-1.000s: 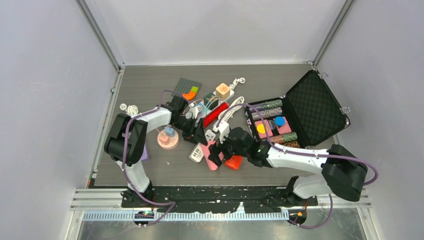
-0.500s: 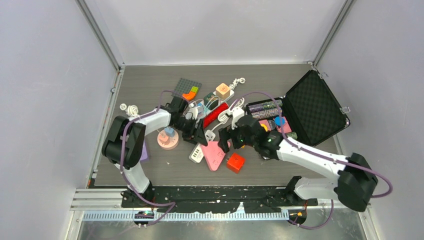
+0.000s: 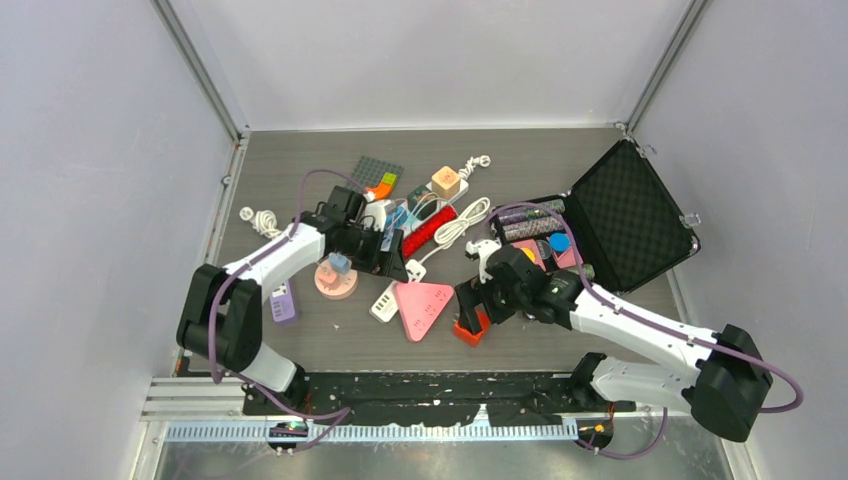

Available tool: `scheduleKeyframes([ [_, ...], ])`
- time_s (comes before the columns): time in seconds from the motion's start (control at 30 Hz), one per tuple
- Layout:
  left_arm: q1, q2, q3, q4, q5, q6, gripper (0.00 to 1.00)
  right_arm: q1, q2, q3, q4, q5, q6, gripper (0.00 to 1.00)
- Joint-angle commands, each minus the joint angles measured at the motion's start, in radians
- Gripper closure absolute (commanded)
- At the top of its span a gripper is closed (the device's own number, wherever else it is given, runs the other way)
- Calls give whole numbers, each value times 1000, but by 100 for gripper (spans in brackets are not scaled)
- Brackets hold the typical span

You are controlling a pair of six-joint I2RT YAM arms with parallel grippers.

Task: Insert the plug
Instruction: Pick up the plug from the center of the board.

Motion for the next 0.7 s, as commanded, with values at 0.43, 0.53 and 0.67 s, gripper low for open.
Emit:
scheduleKeyframes([
  [0.43,1,-297,2,2,-263,30,0,71,174,-17,-10,-42,-50,8],
  [0.53,2,-372,-7,47,-314,3,0,77,187,-16,11,4,-40,26],
  [0.67,2,-461,-37,133,-402,-50,0,76,196,-2,45,21,-41,58],
])
